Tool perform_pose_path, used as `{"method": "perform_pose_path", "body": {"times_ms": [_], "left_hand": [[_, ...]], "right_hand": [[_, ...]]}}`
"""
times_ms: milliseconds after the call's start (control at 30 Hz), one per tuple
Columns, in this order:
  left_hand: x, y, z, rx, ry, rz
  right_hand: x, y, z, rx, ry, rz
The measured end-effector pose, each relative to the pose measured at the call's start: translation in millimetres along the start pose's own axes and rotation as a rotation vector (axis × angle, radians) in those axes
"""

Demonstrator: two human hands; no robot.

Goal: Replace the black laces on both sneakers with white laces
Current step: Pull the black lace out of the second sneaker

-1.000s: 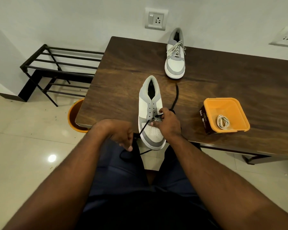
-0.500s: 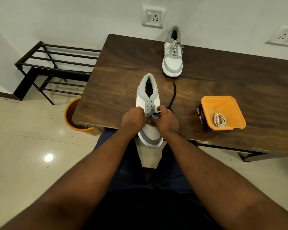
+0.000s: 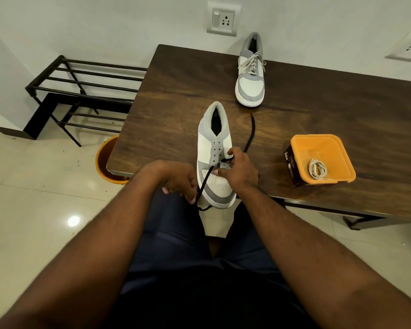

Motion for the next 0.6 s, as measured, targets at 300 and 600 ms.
{"method": "perform_pose_path", "body": {"times_ms": [300, 600], "left_hand": [[24, 0, 64, -0.074, -0.787, -0.275], [9, -10, 43, 0.023, -0.422, 0.16]], "right_hand": [[1, 0, -2, -0.009, -0.036, -0.037], [2, -2, 2, 0.001, -0.012, -0.016]]}}
Point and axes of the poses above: each hand's wrist, its own z-axis towards the middle knuckle, its own x-axis out of the palm, y = z × x, the point moved 1 cm from there along z, towards the middle knuckle, and after that the axes turned 6 degrees about x, right-handed, at the moved point
